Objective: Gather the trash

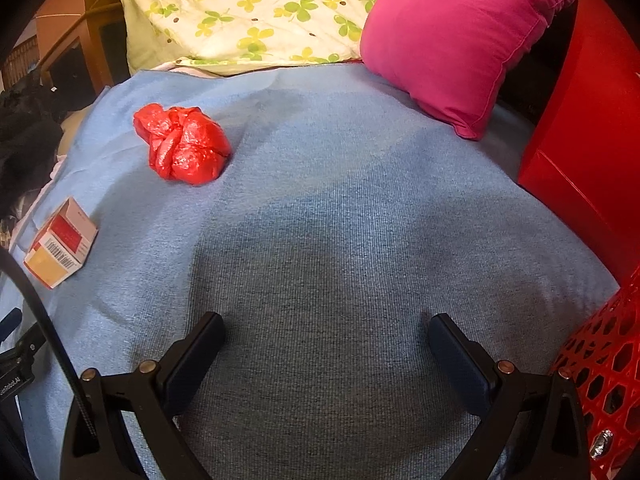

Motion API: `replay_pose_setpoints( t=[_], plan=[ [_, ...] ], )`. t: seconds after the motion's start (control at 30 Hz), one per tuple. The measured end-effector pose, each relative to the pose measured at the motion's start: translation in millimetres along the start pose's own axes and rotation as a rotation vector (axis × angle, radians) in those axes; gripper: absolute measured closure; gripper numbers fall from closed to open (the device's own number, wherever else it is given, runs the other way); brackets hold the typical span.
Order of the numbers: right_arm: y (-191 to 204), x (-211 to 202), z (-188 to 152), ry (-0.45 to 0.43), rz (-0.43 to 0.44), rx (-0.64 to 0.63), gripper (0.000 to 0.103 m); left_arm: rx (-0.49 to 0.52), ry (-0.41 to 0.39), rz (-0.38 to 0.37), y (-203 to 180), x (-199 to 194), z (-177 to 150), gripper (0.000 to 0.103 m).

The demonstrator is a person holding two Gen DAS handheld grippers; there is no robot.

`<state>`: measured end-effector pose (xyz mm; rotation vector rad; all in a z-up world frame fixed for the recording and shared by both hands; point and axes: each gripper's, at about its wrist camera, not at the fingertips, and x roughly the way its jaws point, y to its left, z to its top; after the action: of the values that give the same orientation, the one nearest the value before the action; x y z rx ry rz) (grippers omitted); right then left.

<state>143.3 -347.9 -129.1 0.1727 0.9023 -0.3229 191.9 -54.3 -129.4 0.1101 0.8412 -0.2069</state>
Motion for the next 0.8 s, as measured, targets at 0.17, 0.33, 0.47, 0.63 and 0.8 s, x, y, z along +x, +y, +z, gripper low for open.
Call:
replay_pose_setpoints(
  t=[0.17,0.33,0.47,0.63,0.8],
  plan=[
    [0.5,0.1,0.3,0.003,0.000,0.001,0.000,0.000,0.000,0.000,-0.1,0.1,0.0,0.000],
    [0.0,1.1,2.1,0.009,0.002,0.003,0.000,0.000,0.000,0.000,0.0,0.0,0.1,0.000],
    [-1.1,2.3,3.9,0.009,0.006,0.005,0.000,0.000,-0.001,0.000,-0.1,-0.1,0.0,0.000],
    [-2.8,2.3,2.2,0.000,0.012,0.005,0.000,-0.001,0.000,0.005,-1.0,-0.7,1.0,0.000],
    [-2.9,2.1,0.2,-0.002,0.012,0.002,0.000,-0.022,0.032,0.015,-1.0,-4.2,-0.4,0.000]
  ],
)
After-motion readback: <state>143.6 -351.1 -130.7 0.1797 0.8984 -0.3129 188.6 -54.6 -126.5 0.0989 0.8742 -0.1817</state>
